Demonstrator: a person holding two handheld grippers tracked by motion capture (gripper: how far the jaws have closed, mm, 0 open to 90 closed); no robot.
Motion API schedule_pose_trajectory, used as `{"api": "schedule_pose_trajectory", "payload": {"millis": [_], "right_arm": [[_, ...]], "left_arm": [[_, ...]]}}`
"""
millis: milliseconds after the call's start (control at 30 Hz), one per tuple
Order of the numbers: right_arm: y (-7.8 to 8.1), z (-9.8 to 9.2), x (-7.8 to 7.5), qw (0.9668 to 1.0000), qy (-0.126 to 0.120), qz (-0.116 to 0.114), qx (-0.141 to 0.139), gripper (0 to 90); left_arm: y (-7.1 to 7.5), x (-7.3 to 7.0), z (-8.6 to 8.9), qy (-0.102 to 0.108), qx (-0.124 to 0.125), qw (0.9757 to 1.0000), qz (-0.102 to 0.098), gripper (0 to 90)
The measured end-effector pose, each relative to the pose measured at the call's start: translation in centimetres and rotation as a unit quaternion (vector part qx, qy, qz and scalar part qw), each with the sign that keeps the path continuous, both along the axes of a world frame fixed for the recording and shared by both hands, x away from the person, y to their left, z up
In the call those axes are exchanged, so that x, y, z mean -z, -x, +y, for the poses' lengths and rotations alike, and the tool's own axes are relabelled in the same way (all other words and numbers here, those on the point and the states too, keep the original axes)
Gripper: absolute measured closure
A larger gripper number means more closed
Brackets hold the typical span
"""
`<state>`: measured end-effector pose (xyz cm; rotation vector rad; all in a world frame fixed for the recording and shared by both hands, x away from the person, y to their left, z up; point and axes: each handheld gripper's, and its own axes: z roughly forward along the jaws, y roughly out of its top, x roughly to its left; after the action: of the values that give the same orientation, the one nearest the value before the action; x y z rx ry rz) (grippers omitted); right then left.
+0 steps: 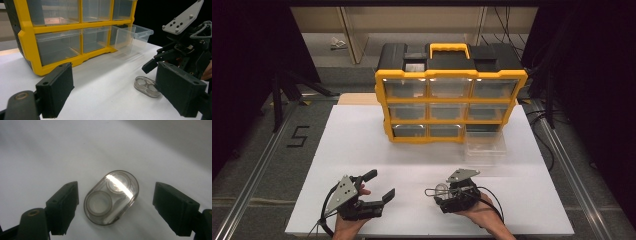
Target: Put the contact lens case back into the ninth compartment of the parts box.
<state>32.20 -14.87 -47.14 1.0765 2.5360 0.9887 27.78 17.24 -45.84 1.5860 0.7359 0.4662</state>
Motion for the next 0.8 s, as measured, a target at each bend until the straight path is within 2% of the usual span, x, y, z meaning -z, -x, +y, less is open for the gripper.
{"api": "schedule_pose_trajectory", "payload": {"millis": [533, 800], "right_arm": [[-0.5, 0.8, 0.6, 0.9993, 0.018, 0.031, -0.005, 29.1], [-0.7, 1.4, 0.9, 0.9991, 0.026, 0.032, -0.010, 30.7]], "left_arm": [[0.0, 0.0, 0.0, -0.001, 0.000, 1.0000, 0.001, 14.7], [0.0, 0.0, 0.0, 0.000, 0.000, 1.0000, 0.001, 14.8]]}}
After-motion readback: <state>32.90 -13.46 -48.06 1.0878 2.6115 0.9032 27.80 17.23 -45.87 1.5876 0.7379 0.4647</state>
